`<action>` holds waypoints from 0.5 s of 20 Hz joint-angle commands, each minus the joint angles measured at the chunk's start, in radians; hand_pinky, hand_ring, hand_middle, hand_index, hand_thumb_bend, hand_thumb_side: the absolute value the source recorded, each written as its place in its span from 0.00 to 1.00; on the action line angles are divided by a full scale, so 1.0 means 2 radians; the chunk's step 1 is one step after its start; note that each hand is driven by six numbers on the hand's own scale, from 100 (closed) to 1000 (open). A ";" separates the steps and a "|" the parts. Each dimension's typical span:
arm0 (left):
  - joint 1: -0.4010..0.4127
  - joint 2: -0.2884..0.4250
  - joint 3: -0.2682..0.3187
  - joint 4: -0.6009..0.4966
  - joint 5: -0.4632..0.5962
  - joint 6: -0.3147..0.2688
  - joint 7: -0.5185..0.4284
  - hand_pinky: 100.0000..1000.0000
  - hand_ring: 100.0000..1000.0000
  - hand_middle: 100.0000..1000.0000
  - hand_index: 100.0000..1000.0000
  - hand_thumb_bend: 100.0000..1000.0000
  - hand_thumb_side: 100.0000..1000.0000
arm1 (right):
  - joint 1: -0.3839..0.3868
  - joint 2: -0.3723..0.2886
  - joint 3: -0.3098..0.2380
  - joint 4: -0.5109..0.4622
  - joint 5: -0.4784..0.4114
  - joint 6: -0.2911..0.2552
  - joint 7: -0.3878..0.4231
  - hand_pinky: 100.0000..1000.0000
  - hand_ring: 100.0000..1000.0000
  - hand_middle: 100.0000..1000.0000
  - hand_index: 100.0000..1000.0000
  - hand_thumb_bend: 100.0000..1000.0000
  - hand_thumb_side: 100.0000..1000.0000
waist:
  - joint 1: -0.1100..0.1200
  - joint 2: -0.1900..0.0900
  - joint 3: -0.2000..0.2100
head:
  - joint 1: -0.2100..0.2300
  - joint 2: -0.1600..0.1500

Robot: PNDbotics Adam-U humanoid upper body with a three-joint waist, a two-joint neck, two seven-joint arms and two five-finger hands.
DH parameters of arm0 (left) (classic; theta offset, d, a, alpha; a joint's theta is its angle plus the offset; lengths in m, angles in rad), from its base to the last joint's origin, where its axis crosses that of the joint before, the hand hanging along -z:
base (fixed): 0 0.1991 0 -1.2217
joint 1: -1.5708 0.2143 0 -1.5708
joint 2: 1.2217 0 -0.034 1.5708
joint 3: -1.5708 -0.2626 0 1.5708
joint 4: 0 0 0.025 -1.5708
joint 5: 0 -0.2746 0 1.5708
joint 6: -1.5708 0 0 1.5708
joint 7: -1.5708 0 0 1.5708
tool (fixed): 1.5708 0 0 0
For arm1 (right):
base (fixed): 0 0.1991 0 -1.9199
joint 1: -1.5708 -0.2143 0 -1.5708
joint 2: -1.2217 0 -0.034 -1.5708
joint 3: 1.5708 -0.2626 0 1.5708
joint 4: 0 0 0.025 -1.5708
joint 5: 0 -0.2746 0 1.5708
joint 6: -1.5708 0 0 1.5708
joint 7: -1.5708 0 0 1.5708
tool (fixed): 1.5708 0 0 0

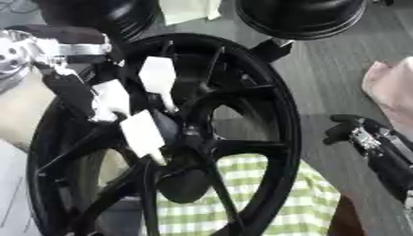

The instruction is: Pull the pin out of the wheel hub.

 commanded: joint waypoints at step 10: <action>-0.001 0.042 0.042 -0.029 -0.009 0.086 -0.100 0.68 0.48 0.26 0.29 0.31 0.10 | -0.001 -0.006 -0.005 -0.005 0.000 0.002 0.000 1.00 0.63 0.57 0.77 0.00 0.65 | -0.001 -0.011 0.001 | 0.002 -0.009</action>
